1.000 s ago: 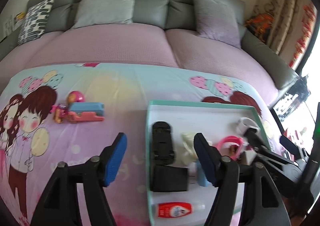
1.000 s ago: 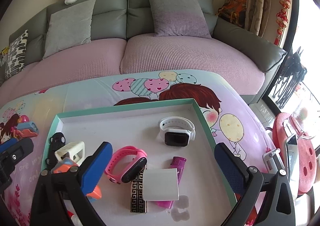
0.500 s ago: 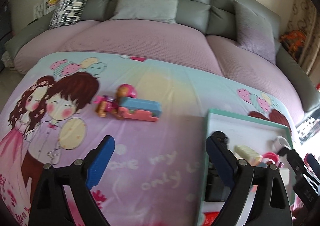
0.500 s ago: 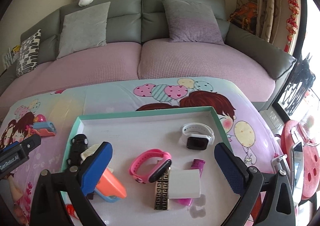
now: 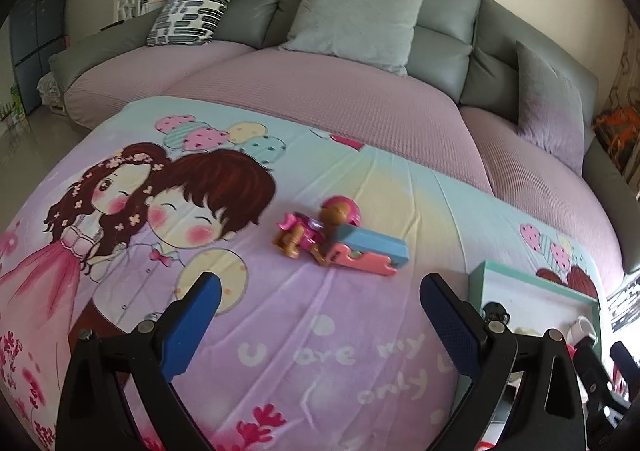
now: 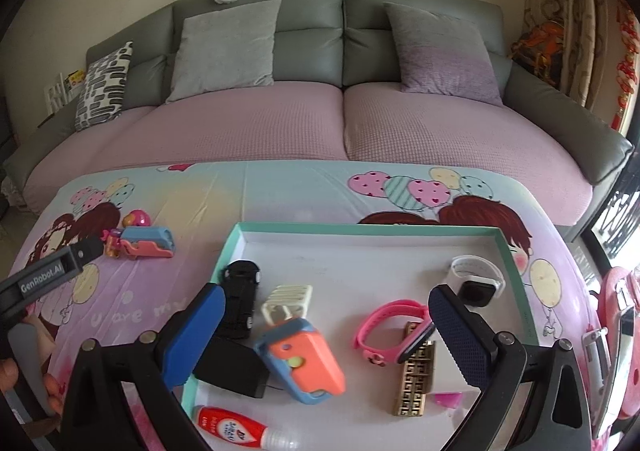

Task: Organize rigid objects
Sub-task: 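Move both open tools back toward the remaining toys on the bed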

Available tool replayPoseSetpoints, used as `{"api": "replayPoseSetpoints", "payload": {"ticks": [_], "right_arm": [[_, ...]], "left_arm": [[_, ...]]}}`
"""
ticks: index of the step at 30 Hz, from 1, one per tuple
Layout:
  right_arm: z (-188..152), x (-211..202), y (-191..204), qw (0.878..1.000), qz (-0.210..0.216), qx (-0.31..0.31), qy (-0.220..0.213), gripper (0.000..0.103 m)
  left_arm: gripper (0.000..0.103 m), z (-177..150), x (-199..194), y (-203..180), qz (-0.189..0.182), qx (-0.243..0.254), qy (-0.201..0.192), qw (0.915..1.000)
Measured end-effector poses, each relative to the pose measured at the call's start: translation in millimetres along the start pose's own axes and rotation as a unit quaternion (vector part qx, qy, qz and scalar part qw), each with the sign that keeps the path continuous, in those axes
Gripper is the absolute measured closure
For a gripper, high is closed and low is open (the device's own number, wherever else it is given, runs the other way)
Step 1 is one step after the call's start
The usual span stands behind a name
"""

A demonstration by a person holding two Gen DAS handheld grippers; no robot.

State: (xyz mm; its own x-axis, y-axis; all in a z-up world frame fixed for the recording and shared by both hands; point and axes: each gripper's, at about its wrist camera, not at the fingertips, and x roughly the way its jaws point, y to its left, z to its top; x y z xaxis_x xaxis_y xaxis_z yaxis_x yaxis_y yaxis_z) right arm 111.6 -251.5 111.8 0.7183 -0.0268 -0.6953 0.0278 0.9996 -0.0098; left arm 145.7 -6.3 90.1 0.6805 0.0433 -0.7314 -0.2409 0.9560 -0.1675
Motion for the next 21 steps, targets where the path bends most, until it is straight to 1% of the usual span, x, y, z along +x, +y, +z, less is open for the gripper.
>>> {"api": "replayPoseSetpoints", "payload": {"ticks": [9, 15, 18, 21], "right_arm": [[-1, 5, 30, 0.999, 0.026, -0.022, 0.004, 0.0], [0, 9, 47, 0.999, 0.031, -0.037, 0.004, 0.0], [4, 11, 56, 0.999, 0.033, -0.037, -0.002, 0.0], [8, 14, 68, 0.998, 0.048, -0.041, -0.001, 0.0]], "left_arm": [[0.003, 7, -2, 31, 0.018, -0.034, -0.023, 0.999], [0.002, 10, -1, 43, 0.012, -0.051, -0.042, 0.9978], [0.002, 13, 5, 47, 0.006, -0.06, -0.033, 0.9977], [0.002, 15, 12, 48, 0.0, -0.058, -0.021, 0.9981]]}}
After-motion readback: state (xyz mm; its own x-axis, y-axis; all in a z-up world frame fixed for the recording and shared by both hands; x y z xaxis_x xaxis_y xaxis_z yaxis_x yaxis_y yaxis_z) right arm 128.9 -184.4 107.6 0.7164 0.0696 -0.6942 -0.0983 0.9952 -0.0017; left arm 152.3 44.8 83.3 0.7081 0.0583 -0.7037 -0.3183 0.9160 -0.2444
